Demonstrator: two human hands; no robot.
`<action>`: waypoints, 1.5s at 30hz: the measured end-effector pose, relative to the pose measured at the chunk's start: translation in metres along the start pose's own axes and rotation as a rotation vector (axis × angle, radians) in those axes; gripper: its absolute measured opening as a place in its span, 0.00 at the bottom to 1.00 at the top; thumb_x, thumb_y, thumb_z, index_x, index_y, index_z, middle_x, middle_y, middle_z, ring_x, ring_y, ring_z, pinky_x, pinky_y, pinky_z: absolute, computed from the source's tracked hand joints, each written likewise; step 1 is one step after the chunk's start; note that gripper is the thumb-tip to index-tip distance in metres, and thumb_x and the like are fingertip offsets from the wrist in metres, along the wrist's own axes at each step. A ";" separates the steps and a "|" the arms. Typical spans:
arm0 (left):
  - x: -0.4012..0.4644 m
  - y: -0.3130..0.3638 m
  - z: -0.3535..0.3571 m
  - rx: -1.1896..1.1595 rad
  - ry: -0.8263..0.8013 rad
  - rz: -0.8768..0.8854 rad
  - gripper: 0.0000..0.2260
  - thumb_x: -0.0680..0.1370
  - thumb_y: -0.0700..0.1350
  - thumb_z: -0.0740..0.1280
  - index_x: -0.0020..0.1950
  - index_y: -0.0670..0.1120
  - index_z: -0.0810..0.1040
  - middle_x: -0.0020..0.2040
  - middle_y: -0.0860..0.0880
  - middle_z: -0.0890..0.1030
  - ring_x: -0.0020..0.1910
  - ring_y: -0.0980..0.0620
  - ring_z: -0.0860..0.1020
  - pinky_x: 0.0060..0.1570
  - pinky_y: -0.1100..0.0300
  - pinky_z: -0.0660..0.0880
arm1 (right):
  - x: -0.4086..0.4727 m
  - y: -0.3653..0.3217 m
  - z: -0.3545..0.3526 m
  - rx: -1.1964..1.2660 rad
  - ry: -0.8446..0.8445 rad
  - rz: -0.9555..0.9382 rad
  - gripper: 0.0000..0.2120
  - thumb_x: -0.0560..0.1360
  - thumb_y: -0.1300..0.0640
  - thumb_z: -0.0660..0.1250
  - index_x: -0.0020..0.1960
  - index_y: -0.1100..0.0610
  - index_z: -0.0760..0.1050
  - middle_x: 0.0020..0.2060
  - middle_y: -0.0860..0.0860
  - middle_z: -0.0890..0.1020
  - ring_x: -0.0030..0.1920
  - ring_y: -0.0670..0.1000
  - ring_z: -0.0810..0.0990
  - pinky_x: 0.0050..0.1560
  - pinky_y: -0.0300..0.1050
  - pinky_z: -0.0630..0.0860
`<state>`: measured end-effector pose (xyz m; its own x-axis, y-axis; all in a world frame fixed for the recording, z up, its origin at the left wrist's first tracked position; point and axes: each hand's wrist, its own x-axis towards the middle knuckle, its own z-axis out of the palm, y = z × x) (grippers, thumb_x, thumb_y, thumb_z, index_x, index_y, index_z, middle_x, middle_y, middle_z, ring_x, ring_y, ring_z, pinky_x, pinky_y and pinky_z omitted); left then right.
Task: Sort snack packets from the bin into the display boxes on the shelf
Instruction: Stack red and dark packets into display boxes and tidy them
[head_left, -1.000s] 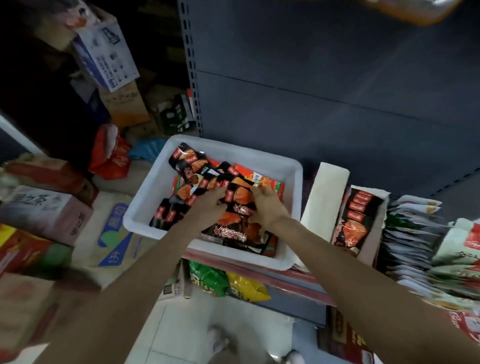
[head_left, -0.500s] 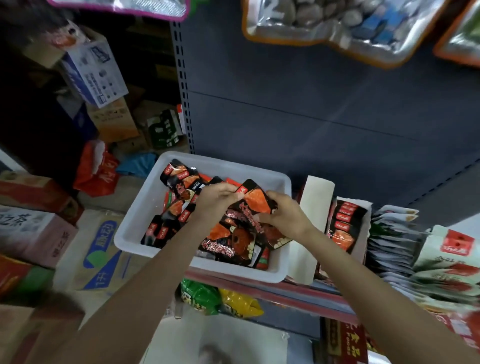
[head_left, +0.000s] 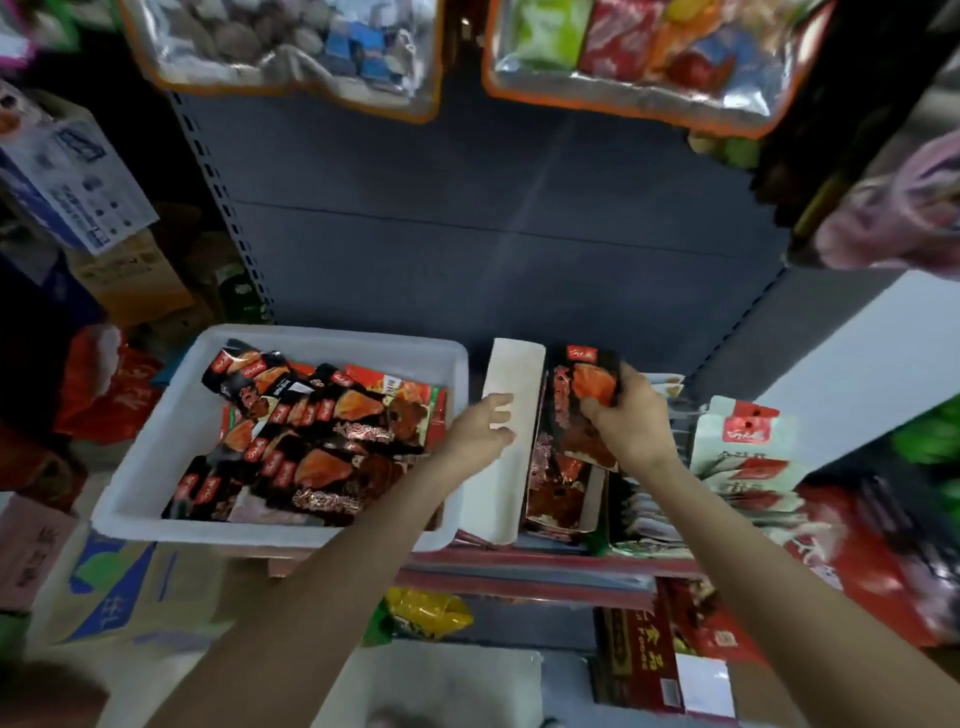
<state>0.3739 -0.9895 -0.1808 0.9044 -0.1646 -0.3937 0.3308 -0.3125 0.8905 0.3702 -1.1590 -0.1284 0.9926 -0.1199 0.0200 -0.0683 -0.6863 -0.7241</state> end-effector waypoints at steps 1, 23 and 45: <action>-0.001 0.001 0.005 0.002 -0.030 -0.018 0.23 0.79 0.34 0.60 0.73 0.47 0.64 0.68 0.43 0.70 0.64 0.45 0.72 0.52 0.57 0.71 | 0.000 0.005 -0.003 0.002 0.007 -0.004 0.17 0.73 0.63 0.67 0.61 0.60 0.71 0.41 0.55 0.79 0.38 0.54 0.77 0.37 0.41 0.70; -0.013 0.006 0.028 0.045 -0.054 -0.052 0.22 0.78 0.33 0.60 0.72 0.47 0.67 0.56 0.47 0.77 0.53 0.50 0.75 0.44 0.66 0.70 | 0.010 0.031 0.022 -0.444 -0.353 -0.311 0.21 0.68 0.74 0.65 0.59 0.60 0.71 0.50 0.58 0.78 0.49 0.58 0.79 0.48 0.54 0.78; -0.063 -0.108 -0.160 0.768 0.212 -0.155 0.30 0.78 0.53 0.64 0.77 0.50 0.55 0.78 0.48 0.54 0.76 0.47 0.54 0.72 0.52 0.57 | -0.018 -0.070 0.190 -0.428 -0.725 -0.307 0.38 0.78 0.51 0.63 0.77 0.53 0.40 0.77 0.54 0.40 0.76 0.54 0.39 0.76 0.48 0.45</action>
<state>0.3241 -0.7957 -0.2156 0.9207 0.0900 -0.3797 0.2491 -0.8846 0.3942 0.3764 -0.9723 -0.2088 0.7830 0.4963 -0.3748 0.3233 -0.8396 -0.4364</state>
